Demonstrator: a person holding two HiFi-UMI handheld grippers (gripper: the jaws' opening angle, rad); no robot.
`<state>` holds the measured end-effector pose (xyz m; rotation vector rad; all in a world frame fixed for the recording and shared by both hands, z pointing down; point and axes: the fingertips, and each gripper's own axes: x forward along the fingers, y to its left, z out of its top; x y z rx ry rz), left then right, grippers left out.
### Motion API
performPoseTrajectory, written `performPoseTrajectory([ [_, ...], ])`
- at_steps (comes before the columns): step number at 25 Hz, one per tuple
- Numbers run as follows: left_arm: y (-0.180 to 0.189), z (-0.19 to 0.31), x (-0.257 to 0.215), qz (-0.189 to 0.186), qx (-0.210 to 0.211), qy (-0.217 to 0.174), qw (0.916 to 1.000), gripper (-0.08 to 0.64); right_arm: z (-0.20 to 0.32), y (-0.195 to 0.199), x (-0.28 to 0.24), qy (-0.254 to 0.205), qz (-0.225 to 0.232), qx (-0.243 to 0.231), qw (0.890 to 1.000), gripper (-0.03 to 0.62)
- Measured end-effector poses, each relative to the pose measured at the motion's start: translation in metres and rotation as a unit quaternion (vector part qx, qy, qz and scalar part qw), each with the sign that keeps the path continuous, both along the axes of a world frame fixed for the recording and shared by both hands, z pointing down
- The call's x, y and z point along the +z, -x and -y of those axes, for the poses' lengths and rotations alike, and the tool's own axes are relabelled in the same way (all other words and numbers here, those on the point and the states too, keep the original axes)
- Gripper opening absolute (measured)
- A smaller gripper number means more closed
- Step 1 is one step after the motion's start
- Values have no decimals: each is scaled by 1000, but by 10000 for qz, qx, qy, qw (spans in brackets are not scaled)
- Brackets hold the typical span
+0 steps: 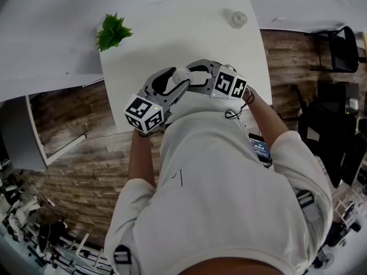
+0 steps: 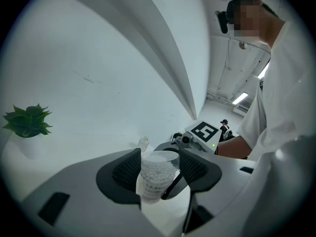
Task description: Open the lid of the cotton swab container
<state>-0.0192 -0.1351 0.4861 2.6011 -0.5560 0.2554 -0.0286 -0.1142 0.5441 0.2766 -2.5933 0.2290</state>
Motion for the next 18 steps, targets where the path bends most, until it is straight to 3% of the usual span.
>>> performPoseTrajectory([
  [7, -2, 7, -7, 154, -210, 11, 9997, 252, 3, -8, 3, -167, -42, 296, 9994, 225],
  [18, -6, 21, -18, 110, -251, -6, 9996, 252, -14, 2, 7, -67, 63, 121, 9999, 224],
])
